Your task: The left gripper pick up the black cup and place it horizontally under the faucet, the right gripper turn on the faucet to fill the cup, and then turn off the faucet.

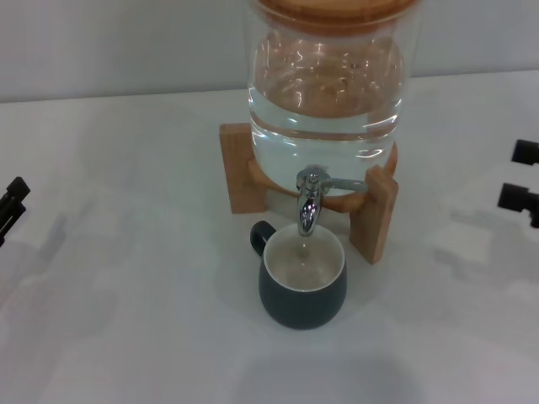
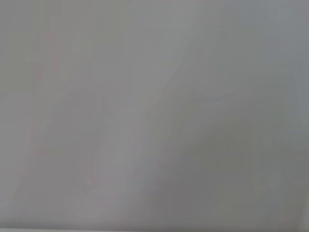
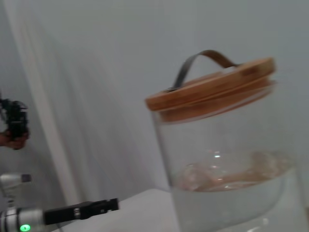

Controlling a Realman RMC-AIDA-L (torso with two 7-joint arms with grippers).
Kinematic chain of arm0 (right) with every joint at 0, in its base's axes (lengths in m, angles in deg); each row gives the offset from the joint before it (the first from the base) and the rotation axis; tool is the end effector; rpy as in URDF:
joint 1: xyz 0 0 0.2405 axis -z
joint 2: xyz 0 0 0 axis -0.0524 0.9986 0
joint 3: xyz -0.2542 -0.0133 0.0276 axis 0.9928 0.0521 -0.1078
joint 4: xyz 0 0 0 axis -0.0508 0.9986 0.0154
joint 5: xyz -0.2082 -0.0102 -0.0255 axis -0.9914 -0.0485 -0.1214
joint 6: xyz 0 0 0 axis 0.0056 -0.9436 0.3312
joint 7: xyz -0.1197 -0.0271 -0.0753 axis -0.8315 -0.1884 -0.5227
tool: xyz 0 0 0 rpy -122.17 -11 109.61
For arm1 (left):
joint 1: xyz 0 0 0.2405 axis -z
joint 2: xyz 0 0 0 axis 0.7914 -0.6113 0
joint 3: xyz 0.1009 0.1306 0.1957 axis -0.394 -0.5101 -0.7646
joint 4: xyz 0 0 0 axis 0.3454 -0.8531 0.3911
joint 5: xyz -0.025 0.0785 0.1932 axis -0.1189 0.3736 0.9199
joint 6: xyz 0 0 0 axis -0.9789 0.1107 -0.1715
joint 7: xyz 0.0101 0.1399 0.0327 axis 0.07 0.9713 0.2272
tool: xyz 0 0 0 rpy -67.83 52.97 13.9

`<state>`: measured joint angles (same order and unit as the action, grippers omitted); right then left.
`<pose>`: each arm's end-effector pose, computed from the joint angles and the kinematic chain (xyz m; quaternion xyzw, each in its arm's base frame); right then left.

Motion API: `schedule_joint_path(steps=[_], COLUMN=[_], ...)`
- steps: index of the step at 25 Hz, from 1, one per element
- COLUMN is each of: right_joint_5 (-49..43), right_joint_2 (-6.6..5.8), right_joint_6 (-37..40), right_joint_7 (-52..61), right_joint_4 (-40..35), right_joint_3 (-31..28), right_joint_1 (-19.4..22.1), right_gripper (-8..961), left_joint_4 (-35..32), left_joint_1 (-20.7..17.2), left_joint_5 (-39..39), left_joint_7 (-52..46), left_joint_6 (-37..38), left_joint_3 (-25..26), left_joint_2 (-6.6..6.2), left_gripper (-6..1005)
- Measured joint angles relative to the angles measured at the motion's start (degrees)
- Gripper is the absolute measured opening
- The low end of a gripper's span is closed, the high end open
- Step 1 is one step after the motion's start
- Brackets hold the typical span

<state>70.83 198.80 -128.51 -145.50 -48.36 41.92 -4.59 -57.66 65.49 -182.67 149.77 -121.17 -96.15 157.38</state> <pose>0.2855 0.2513 0.1165 -0.8917 0.1986 0.3403 0.2229 -0.3574 0.3006 0.0249 -0.7635 -0.3200 -0.3328 0.4516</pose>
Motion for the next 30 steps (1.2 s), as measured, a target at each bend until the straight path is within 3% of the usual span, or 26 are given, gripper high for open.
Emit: schedule_joint_path(steps=[15, 30], right_joint_5=[0.9, 1.1], right_joint_2=[0.15, 0.15], right_joint_6=[10.8, 17.8], right_joint_7=[2.9, 6.3], right_joint_4=[-6.0, -11.3], right_joint_3=[17.6, 27.1], right_joint_1=[-0.7, -1.5], right_gripper=[825, 826], left_joint_4=[0.0, 0.0], left_joint_1=[-0.4, -0.4], left_joint_5=[-0.1, 0.0], left_joint_7=[0.0, 1.1], left_joint_6=[-0.1, 0.0], left_joint_3=[1.8, 1.7], left_joint_2=[0.47, 1.29], left_gripper=[604, 603])
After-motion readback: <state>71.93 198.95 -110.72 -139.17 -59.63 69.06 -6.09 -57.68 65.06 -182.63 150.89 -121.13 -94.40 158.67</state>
